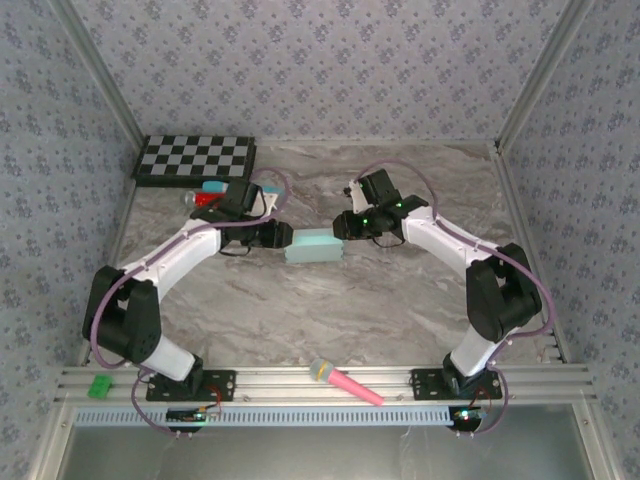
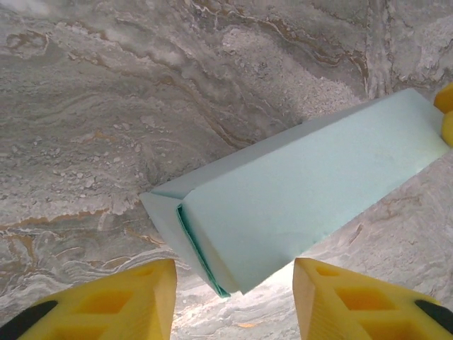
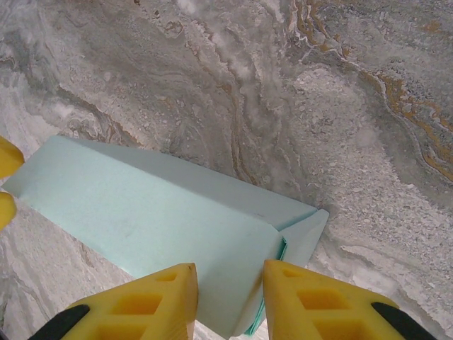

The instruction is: Fold the paper box

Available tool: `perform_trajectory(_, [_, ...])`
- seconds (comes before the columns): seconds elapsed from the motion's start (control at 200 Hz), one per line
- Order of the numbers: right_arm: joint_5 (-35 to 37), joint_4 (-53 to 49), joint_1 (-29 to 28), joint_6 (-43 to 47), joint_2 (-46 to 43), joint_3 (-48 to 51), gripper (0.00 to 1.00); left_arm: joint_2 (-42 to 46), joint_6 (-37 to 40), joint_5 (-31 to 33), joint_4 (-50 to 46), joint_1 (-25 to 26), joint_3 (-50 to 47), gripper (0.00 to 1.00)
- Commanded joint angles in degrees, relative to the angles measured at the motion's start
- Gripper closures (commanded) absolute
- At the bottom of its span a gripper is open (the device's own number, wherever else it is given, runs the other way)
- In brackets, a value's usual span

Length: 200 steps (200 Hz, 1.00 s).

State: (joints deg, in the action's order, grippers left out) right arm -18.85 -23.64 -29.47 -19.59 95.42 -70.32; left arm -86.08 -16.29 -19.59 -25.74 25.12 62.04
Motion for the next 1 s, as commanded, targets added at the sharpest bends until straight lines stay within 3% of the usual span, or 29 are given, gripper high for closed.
perform_trajectory(0.0, [1.30, -3.71, -0.67, 0.96, 2.14, 1.51, 0.68, 3.58, -1.11, 1.85, 0.77, -0.47, -0.25, 0.48])
perform_trajectory(0.225, [1.27, -3.78, -0.76, 0.87, 2.46, 1.35, 0.68, 2.42, -4.70, 2.78, 2.43, -1.17, -0.01, 0.41])
perform_trajectory(0.595, [1.32, -3.96, -0.83, 1.08, 2.82, 1.15, 0.68, -2.05, -3.51, -0.09, -0.66, -1.04, 1.41, 0.47])
perform_trajectory(0.995, [2.85, -5.67, -1.22, 1.82, 3.10, 0.98, 0.67, -2.69, -3.22, 1.47, -1.72, -1.10, -0.08, 0.53])
